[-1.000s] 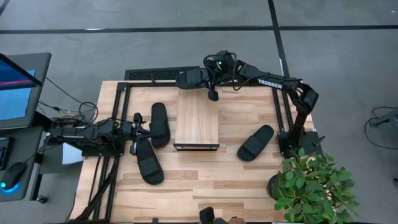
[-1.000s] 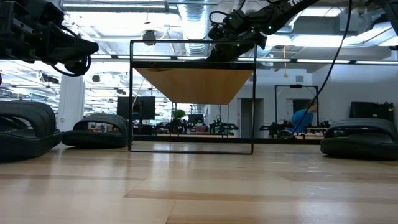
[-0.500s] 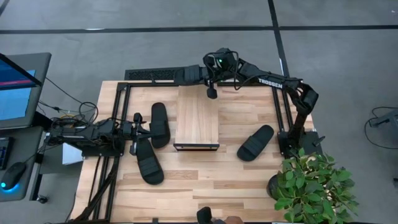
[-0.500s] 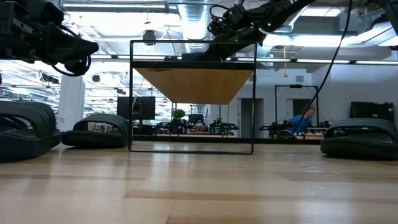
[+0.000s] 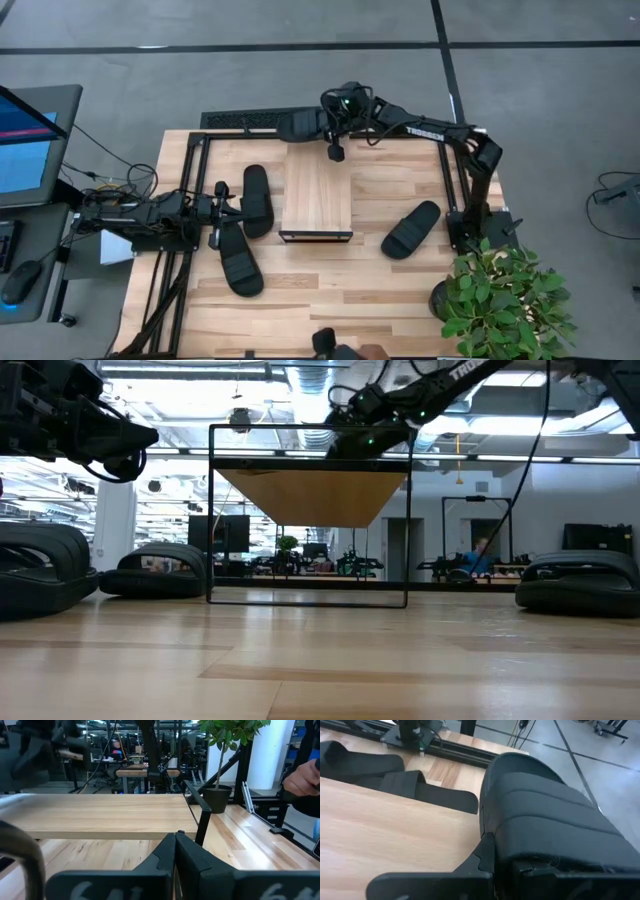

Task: Pick and place slides into the shelf
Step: Put the black slide on the shelf

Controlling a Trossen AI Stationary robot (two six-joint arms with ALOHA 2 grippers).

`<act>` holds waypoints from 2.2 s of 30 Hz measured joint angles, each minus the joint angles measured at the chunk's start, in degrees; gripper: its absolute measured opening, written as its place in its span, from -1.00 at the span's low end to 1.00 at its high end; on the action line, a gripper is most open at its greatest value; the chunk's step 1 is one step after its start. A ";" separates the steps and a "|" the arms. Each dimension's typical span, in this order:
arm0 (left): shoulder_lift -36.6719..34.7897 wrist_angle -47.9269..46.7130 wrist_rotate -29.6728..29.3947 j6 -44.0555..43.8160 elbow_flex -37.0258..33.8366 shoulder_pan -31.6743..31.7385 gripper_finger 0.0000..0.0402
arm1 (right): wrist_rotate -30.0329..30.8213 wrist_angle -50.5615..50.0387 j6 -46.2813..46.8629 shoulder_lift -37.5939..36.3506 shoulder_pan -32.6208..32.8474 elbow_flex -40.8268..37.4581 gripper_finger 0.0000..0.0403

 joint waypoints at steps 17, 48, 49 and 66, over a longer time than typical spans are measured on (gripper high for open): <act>-0.01 0.01 0.00 -0.03 -0.01 0.00 -1.00 | 0.24 -2.20 0.04 4.32 -1.27 4.23 -1.00; 0.00 0.01 -0.01 -0.01 0.01 0.00 -1.00 | 0.41 -2.55 0.04 4.30 -1.94 4.14 -0.91; 0.01 0.02 0.00 0.00 -0.01 -0.02 -1.00 | 0.41 -2.54 0.04 4.30 -1.94 4.12 -0.91; -0.01 0.00 -0.02 -0.20 0.00 0.00 -1.00 | 0.59 -2.14 1.59 4.28 -1.85 4.12 -0.77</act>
